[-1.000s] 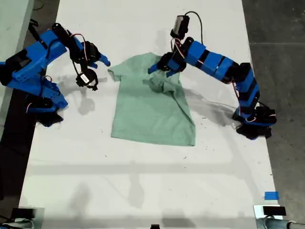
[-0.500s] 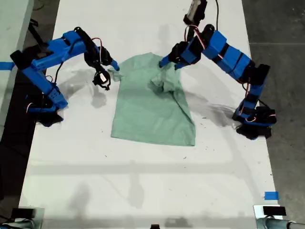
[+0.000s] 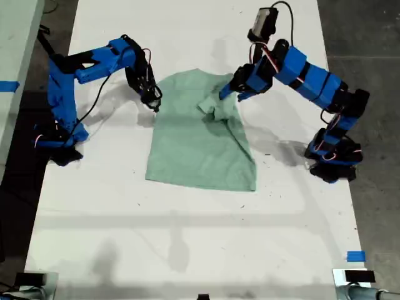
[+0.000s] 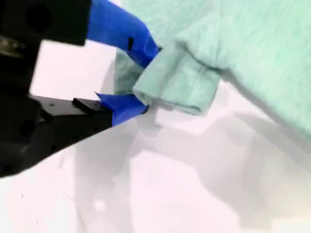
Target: Fold t-shirt
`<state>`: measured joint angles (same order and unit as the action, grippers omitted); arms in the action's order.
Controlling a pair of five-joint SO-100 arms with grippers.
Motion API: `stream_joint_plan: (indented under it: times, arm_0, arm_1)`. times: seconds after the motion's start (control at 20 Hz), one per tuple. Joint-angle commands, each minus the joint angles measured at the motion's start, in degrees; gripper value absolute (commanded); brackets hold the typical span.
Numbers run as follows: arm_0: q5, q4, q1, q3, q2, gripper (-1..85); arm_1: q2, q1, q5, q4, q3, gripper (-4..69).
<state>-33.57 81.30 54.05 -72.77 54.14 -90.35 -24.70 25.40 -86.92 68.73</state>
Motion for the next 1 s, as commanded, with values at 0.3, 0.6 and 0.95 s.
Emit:
stream_joint_plan:
  times: [0.3,0.6,0.95]
  arm_0:
    - [1.1,9.8,5.1,7.6,16.3,0.0]
    - [0.5,11.2,3.4,9.9,24.3,0.0]
    - [7.2,2.9,-7.6,17.9,13.9,0.0]
  arm_1:
    - [-17.7,-0.2,-1.8,5.7,14.1,22.5]
    - [-21.9,-0.4,-2.2,7.7,20.0,21.6]
    - [-24.9,0.6,-3.3,7.5,22.8,21.0]
